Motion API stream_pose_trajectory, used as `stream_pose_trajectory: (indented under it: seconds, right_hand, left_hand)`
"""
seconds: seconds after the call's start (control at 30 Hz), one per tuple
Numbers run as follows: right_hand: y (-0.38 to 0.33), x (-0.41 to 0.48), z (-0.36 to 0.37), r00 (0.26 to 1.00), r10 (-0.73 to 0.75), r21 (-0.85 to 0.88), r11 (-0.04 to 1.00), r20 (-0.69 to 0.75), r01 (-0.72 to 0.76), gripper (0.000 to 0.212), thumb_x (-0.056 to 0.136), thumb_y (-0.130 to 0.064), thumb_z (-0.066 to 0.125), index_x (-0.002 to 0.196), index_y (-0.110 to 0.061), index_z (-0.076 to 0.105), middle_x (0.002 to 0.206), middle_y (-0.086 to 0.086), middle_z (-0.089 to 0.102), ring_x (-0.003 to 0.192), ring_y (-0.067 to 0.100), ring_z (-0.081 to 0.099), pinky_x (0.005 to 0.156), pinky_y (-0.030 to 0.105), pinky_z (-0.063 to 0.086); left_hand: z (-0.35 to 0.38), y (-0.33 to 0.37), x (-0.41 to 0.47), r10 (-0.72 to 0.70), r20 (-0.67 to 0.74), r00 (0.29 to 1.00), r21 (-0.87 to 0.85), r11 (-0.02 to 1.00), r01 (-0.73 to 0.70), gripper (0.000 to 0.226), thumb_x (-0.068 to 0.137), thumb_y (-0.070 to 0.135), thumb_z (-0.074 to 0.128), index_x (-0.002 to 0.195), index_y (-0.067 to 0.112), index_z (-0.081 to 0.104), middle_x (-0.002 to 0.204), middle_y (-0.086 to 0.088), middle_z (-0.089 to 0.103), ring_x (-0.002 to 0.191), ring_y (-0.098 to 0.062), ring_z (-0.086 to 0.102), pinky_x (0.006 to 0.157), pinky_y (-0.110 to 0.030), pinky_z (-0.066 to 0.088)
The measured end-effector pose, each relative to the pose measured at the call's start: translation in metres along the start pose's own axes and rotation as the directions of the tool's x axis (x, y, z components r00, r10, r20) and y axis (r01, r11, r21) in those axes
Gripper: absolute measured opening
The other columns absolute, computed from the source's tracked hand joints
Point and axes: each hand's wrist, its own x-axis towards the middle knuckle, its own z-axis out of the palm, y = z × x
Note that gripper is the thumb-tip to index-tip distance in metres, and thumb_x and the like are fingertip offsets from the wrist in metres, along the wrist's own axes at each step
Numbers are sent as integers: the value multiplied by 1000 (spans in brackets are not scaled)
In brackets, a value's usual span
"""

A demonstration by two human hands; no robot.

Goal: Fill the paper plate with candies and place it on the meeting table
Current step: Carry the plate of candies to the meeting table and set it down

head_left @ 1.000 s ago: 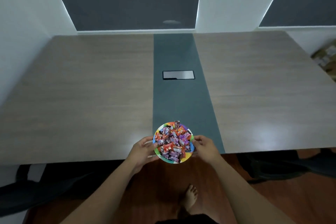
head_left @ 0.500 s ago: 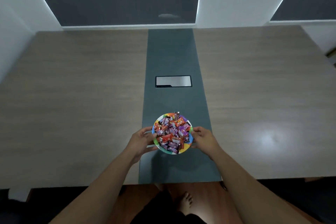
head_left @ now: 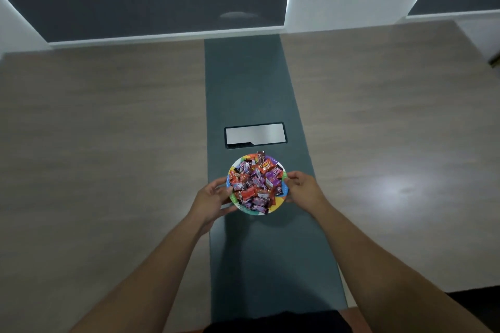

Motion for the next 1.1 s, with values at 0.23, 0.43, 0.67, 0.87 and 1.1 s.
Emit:
stream_pose_trajectory:
  seconds: [0.23,0.43,0.67,0.87,1.1]
  right_hand:
    - [-25,72,-5,1000,18,-6,1000,16,-18,8,107,-20,59,107,-18,67,100,5,80,91,28,81,83,52,68]
    - [-31,133,-7,998,46,-33,998,34,-45,14,109,-21,57,115,-14,67,109,7,78,96,26,80,83,49,69]
    - [-29,184,-5,997,67,-43,997,29,-66,18,108,-20,60,120,-11,68,114,9,77,96,28,79,71,38,68]
    - [-29,216,-1,997,75,-73,995,26,-73,10,109,-17,56,115,-18,64,111,8,74,91,25,76,71,36,66]
    - [-32,236,6,994,97,-92,991,40,-93,20,108,-15,53,121,-17,68,117,11,77,103,30,77,90,50,66]
  left_hand:
    - [8,26,74,-26,-68,997,-3,1000,26,17,103,20,70,120,18,72,116,-13,81,99,-28,80,78,-38,68]
    - [20,41,130,-47,-108,993,19,999,49,14,104,19,67,117,21,71,118,-9,79,107,-29,78,77,-37,68]
    - [30,45,186,-81,-146,986,32,996,87,20,106,19,64,125,19,70,121,-8,79,110,-29,78,86,-42,68]
    - [36,45,221,-113,-172,979,24,993,119,23,107,19,61,129,15,68,123,-10,77,112,-29,77,82,-39,68]
    - [38,48,243,-122,-189,974,-9,992,122,29,107,16,60,136,14,67,129,-10,76,116,-28,75,87,-41,66]
